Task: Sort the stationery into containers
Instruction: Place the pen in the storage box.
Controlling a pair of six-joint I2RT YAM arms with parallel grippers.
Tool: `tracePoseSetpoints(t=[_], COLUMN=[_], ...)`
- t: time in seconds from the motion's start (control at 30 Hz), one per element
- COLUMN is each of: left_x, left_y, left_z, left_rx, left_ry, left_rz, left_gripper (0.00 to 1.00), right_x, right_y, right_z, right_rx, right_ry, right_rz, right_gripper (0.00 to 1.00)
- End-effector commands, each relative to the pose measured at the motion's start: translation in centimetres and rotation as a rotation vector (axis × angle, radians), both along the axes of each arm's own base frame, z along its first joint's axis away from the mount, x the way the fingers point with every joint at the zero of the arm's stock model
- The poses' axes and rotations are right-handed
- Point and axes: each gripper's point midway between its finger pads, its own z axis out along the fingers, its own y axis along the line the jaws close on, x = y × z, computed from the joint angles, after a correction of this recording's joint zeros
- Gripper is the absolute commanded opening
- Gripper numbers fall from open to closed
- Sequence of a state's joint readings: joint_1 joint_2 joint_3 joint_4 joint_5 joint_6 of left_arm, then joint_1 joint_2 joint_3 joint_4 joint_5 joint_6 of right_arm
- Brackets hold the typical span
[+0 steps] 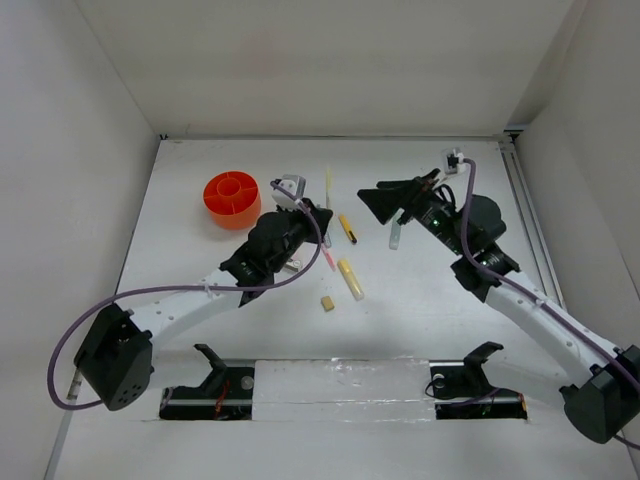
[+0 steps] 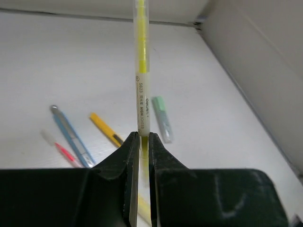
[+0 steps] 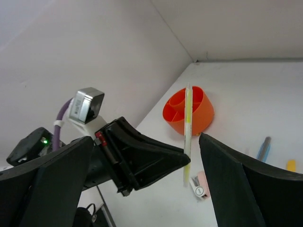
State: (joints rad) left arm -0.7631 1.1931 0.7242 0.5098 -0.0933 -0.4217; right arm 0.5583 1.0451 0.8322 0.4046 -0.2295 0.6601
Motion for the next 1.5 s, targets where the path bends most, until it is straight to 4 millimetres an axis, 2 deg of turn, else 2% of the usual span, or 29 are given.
tracePoseSetpoints(t=[0.0,0.1,0.13,0.17,0.2,0.27,0.3,0.33,0.37,0.4,0.43,0.47,0.53,0.6,0.7,0.73,0.77,0.83,0.9,0.93,1.07,1.1,1.17,1.37,1.4,1.47], left_x=[3.9,6.7,7.5,8.2,9.8,11.4,12.3,13.7,14.2,14.8,15.5,15.8,16.3,17.0,17.3,17.4,17.5,17.9,18.5,18.5,18.1,17.6,17.3,16.4,16.4,16.1], left_y=[3.4,6.4,7.2,8.2,10.5,11.9,12.7,14.2,14.6,14.7,15.3,16.3,16.8,18.3,18.7,18.9,18.6,19.3,20.3,19.3,19.6,19.4,19.5,19.0,19.0,19.3], left_z=[3.5,4.2,4.4,5.2,5.1,4.5,5.5,4.6,4.1,4.8,3.7,3.2,2.8,2.2,1.9,0.9,1.5,0.1,0.2,-0.8,-2.4,-3.7,-3.8,-5.7,-5.3,-6.2], left_rx=[0.044,0.088,0.096,0.119,0.148,0.206,0.232,0.265,0.303,0.335,0.402,0.431,0.471,0.492,0.537,0.595,0.604,0.634,0.641,0.634,0.645,0.647,0.656,0.655,0.653,0.659], left_ry=[-0.155,-0.214,-0.233,-0.262,-0.26,-0.251,-0.269,-0.248,-0.234,-0.247,-0.233,-0.224,-0.217,-0.214,-0.23,-0.222,-0.243,-0.212,-0.195,-0.179,-0.164,-0.147,-0.15,-0.126,-0.135,-0.119], left_rz=[0.246,0.301,0.314,0.329,0.379,0.377,0.394,0.422,0.419,0.428,0.447,0.478,0.443,0.428,0.39,0.373,0.357,0.319,0.303,0.241,0.215,0.198,0.195,0.149,0.152,0.157], left_gripper=[0.0,0.0,0.0,0.0,0.0,0.0,0.0,0.0,0.0,0.0,0.0,0.0,0.0,0.0,0.0,0.0,0.0,0.0,0.0,0.0,0.0,0.0,0.0,0.0,0.0,0.0], right_x=[-1.2,-1.1,-1.6,-1.4,-1.7,-1.8,-2.0,-1.9,-2.1,-1.8,-2.1,-2.0,-2.4,-2.3,-2.4,-2.9,-2.9,-3.2,-3.3,-3.3,-3.4,-3.4,-3.3,-3.0,-3.0,-2.8], right_y=[-1.4,-2.4,-2.4,-2.6,-2.6,-2.8,-2.9,-2.9,-3.1,-3.4,-3.4,-3.4,-3.4,-3.8,-3.9,-3.6,-3.8,-3.8,-4.0,-4.2,-4.1,-4.1,-4.2,-4.2,-4.2,-4.1], right_z=[2.5,1.0,0.9,0.4,-0.5,-1.1,-1.7,-2.7,-2.3,-2.9,-2.9,-2.9,-2.8,-3.0,-3.0,-3.1,-3.0,-2.9,-2.8,-2.5,-2.5,-2.5,-2.5,-3.0,-3.0,-3.3], right_rx=[-0.006,-0.028,-0.036,-0.044,-0.055,-0.082,-0.088,-0.108,-0.11,-0.115,-0.123,-0.134,-0.142,-0.15,-0.165,-0.171,-0.17,-0.181,-0.185,-0.186,-0.185,-0.185,-0.191,-0.199,-0.199,-0.204], right_ry=[-0.131,-0.124,-0.136,-0.128,-0.111,-0.116,-0.104,-0.089,-0.105,-0.095,-0.101,-0.113,-0.122,-0.129,-0.141,-0.143,-0.142,-0.152,-0.16,-0.172,-0.171,-0.171,-0.178,-0.16,-0.16,-0.152], right_rz=[0.008,-0.013,0.004,0.002,0.013,0.012,0.013,0.012,0.01,-0.002,0.007,0.004,0.013,0.002,-0.001,0.005,-0.004,-0.003,-0.016,-0.029,-0.03,-0.031,-0.032,-0.039,-0.039,-0.038], right_gripper=[1.0,1.0,1.0,1.0,1.0,1.0,1.0,1.0,1.0,1.0,1.0,1.0,1.0,1.0,1.0,1.0,1.0,1.0,1.0,1.0,1.0,1.0,1.0,1.0,1.0,1.0])
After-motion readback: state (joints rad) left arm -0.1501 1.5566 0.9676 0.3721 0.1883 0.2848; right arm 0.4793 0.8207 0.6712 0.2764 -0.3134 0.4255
